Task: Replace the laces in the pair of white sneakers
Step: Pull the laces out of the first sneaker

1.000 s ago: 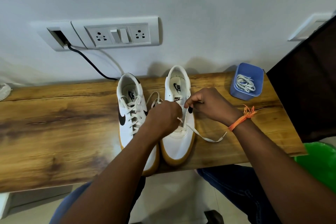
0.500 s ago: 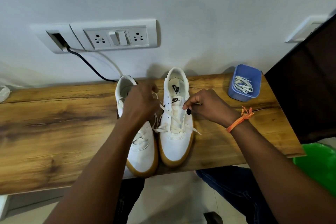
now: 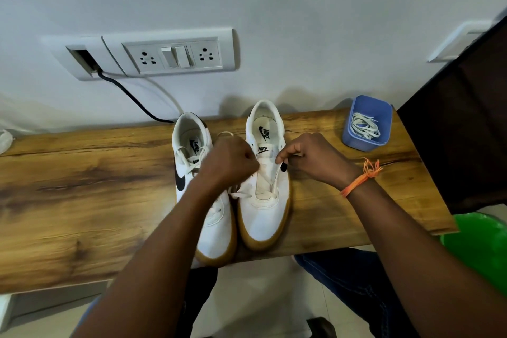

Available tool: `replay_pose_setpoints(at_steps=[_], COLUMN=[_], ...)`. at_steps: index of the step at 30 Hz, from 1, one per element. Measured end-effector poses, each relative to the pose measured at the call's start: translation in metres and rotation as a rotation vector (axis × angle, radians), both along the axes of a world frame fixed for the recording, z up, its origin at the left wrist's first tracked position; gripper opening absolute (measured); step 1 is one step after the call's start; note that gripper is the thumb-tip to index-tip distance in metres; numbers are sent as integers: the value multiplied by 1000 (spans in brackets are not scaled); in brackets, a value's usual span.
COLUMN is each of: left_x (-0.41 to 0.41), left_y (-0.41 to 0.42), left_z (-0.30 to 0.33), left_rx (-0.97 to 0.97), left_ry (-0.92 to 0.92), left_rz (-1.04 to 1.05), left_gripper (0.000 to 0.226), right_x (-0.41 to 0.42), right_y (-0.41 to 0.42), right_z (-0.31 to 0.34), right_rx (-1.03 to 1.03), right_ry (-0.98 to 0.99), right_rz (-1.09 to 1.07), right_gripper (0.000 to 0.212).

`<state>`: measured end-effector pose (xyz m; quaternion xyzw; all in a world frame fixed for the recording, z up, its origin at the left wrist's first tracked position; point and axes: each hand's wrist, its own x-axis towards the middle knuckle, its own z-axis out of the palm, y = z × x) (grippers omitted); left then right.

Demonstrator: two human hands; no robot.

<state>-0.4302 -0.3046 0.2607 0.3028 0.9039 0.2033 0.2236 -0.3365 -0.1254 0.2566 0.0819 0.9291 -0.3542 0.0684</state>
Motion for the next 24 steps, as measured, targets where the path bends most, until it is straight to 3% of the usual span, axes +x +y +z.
replay_pose_setpoints(at_steps=[3, 6, 11, 14, 21, 24], left_x=[-17, -21, -1, 17, 30, 32], left_y=[-21, -30, -5, 5, 9, 11], left_z=[13, 12, 6, -11, -29, -28], left_rx=[85, 161, 160, 35, -41, -39], left_ry=[30, 112, 30, 39, 86, 83], left_rz=[227, 309, 11, -142, -137, -132], left_gripper=[11, 13, 8, 18, 16, 16], right_x=[0, 0, 0, -1, 0, 0], right_y=[0, -2, -5, -8, -15, -18], right_z=[-1, -1, 3, 7, 1, -2], right_rx=[-4, -20, 131, 243, 266, 265], right_ry=[-3, -20, -81, -136, -144, -115], right_rz=[1, -2, 185, 268, 205, 174], right_gripper=[21, 20, 37, 49, 52, 42])
